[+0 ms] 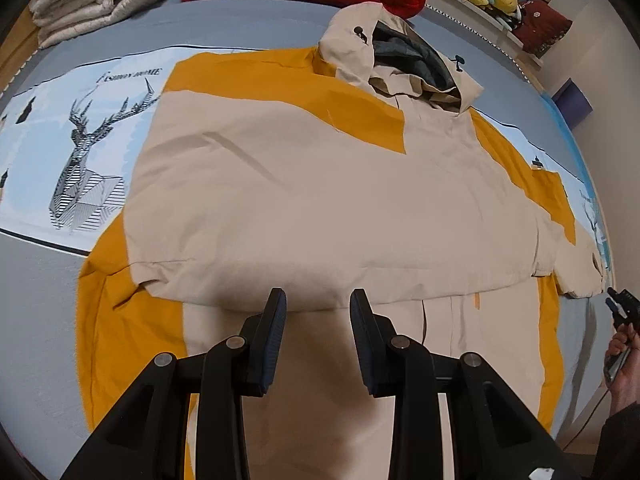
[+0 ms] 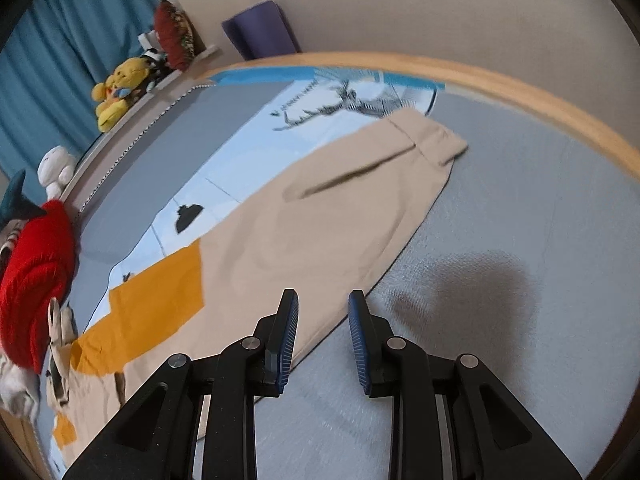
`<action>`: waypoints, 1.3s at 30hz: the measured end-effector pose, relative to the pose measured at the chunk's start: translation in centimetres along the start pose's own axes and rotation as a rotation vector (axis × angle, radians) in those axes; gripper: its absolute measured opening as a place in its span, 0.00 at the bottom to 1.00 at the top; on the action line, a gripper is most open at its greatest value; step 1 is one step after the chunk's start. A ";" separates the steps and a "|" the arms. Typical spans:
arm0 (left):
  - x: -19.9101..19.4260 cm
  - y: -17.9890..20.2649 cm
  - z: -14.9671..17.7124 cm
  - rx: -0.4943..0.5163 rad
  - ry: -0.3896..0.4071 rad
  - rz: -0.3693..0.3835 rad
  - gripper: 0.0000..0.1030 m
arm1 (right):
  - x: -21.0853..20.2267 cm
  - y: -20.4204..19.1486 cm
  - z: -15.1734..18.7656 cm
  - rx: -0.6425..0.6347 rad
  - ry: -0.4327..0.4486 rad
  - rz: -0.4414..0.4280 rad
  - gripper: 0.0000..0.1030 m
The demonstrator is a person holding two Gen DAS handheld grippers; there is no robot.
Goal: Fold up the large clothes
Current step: 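Move the right gripper to the cuff of the other beige sleeve, then close the right gripper on the sleeve cuff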
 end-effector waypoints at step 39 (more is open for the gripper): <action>1.3 -0.6 -3.1 -0.065 0.025 0.044 0.29 | 1.7 -5.5 -6.1 0.005 0.288 0.008 0.03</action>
Point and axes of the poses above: each gripper's, at about its wrist camera, not at the fingertips, and x roughly the way its jaws point, y to its right, z to its underside, the point moved 9 cm from there along x, roughly the way its jaws point, and after that the axes turned 13 degrees about y, right-handed, at the moved point
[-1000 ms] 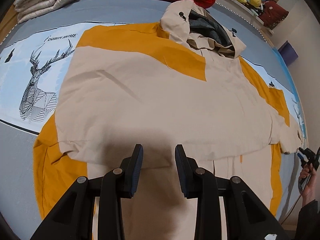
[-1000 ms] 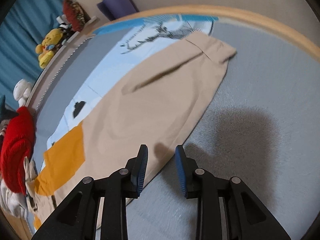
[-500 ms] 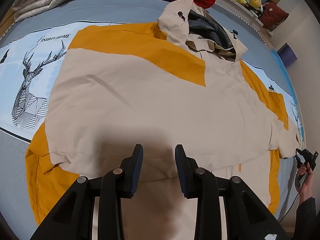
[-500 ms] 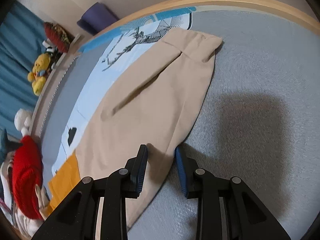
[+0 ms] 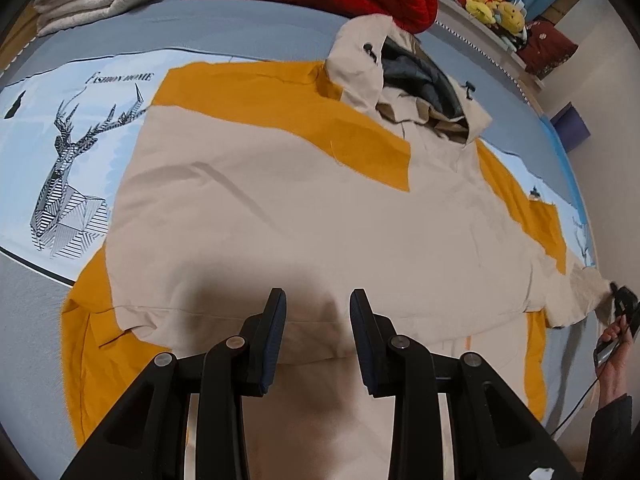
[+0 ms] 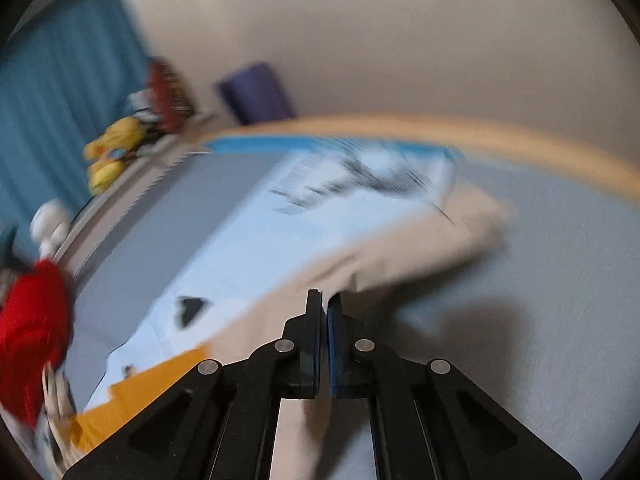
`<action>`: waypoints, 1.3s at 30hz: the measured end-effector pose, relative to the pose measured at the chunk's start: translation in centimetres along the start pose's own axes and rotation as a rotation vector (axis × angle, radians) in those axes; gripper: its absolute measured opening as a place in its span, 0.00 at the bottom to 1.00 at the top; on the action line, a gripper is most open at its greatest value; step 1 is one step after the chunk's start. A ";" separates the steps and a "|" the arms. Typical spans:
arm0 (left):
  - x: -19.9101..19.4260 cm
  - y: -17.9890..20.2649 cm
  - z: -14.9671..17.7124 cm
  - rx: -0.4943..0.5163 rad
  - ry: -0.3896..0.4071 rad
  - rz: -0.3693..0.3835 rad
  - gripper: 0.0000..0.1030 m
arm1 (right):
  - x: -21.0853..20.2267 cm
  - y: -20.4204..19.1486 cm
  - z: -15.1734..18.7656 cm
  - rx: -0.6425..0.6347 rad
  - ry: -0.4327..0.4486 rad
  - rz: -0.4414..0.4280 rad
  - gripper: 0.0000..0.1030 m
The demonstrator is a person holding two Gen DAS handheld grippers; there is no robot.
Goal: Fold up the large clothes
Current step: 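Close the right gripper on the sleeve cuff, then carry the sleeve with the right gripper across the body over the first sleeve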
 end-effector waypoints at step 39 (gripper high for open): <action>-6.6 2.4 1.1 -0.029 0.046 0.103 0.29 | -22.5 -21.2 19.5 -0.159 -0.476 -0.437 0.40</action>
Point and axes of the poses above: each gripper's, at about its wrist camera, not at the fingertips, and x roughly the way its jaws point, y to its right, z to its underside, the point moved 9 cm from there along x, roughly the way its jaws point, and after that the axes turned 13 degrees about y, right-handed, at the moved point
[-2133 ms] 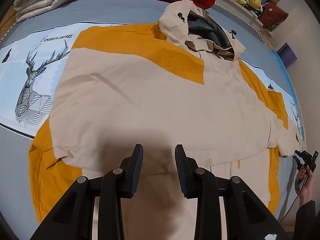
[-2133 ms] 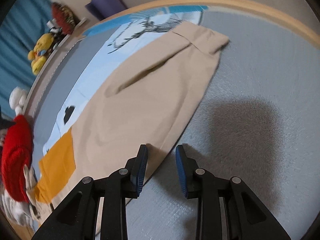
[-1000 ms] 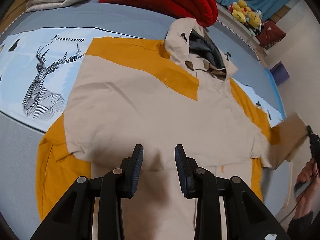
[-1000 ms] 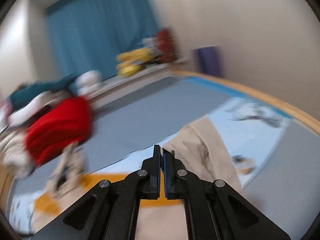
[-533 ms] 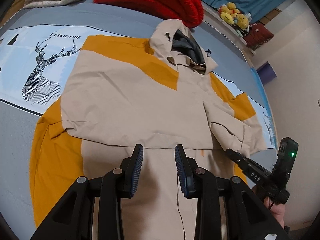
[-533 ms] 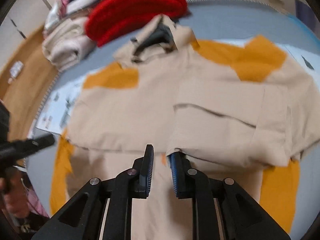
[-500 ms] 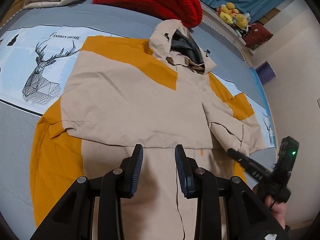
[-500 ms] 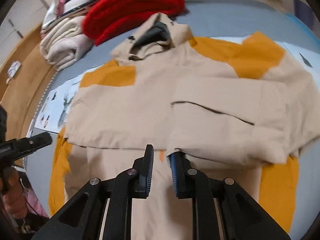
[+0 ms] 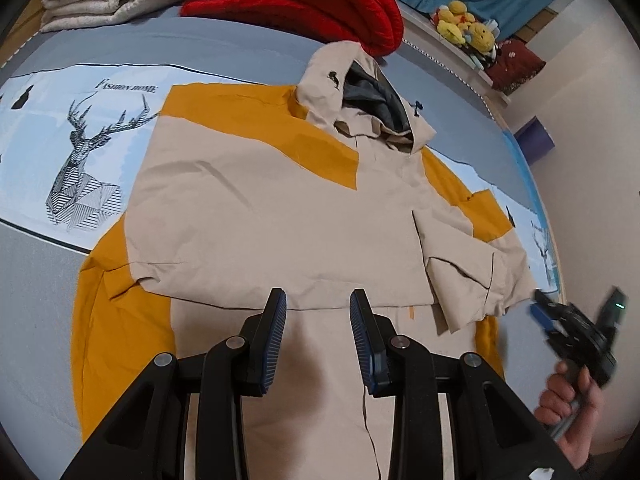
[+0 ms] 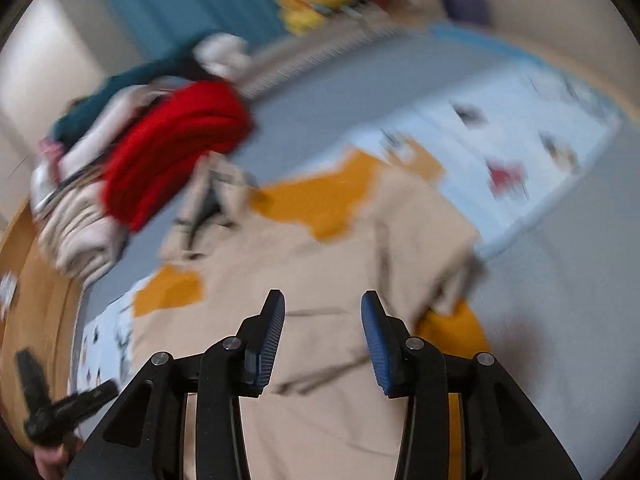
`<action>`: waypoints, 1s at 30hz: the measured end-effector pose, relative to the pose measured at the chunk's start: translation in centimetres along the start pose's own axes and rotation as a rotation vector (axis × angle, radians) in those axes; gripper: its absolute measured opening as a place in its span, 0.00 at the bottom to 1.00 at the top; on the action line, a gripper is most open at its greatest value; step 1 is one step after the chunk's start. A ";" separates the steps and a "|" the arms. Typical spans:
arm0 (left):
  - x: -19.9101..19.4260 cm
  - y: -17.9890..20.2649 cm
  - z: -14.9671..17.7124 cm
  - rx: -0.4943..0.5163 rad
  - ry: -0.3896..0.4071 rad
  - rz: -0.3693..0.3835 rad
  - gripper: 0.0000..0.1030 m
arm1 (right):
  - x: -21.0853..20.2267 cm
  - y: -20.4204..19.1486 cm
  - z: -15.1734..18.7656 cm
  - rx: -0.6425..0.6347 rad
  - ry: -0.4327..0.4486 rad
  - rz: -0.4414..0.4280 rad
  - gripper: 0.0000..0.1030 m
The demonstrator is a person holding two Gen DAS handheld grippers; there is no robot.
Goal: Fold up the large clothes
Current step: 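Carry the sleeve with the right gripper across the body over the first sleeve, then lay the sleeve flat and open the right gripper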
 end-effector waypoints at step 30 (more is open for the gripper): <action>2.2 11.0 2.6 0.212 0.009 0.207 0.29 | 1.9 -8.6 1.6 -0.031 -0.072 -0.362 0.05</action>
Point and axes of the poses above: each gripper's, at about its wrist camera, not at the fingertips, and x roughly the way its jaws point, y to its right, z to its underside, the point moved 9 cm from there along x, roughly the way its jaws point, and after that the axes turned 13 degrees about y, right-handed, at the moved point
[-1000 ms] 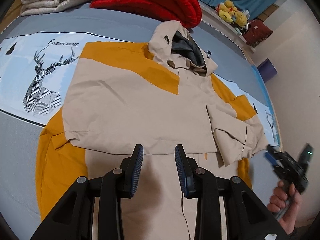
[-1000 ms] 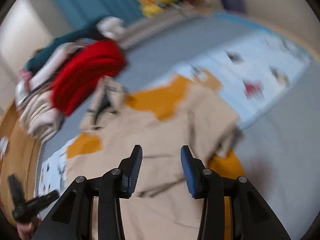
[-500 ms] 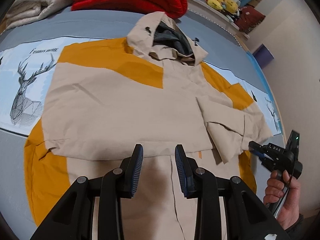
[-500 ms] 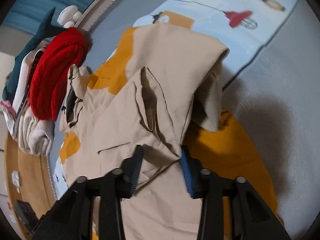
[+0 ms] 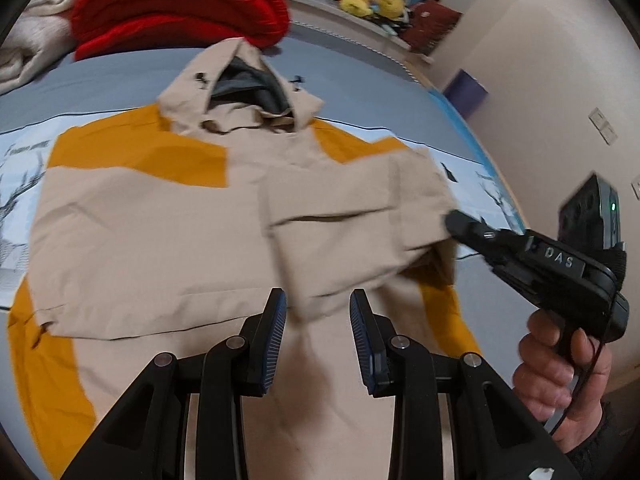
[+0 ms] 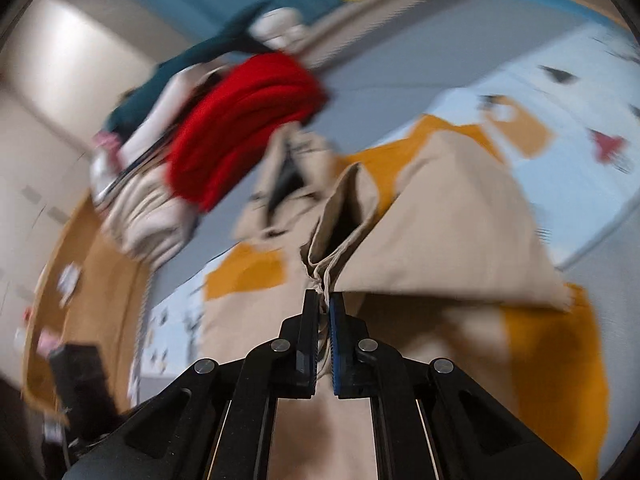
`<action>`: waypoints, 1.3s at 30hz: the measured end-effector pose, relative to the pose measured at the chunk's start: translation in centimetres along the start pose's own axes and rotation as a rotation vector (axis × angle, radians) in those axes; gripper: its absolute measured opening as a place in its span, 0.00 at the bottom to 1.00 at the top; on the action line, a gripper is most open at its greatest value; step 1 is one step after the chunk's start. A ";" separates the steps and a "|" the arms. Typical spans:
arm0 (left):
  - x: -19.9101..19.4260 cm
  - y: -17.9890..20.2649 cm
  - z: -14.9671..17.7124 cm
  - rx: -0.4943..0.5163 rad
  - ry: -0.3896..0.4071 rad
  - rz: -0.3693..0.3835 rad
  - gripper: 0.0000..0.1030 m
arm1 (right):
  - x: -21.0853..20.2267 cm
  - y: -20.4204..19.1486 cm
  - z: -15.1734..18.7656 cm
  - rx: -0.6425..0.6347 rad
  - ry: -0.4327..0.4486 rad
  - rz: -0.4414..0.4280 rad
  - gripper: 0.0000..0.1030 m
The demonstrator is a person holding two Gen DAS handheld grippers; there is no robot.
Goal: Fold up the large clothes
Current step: 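Lay the sleeve flat and open the right gripper, then pinch and smooth the folded sleeve fabric with the left gripper, then open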
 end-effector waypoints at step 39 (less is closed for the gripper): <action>-1.5 -11.8 -2.3 -0.335 0.129 -0.271 0.06 | 2.7 2.4 3.6 0.093 -0.183 0.092 0.24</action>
Point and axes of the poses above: each gripper's, at about its wrist camera, not at the fingertips, and x roughly the way its jaws point, y to its right, z to its underside, the point moved 9 cm from there along x, roughly the way its jaws point, and after that the axes turned 13 degrees about y, right-handed, at the moved point
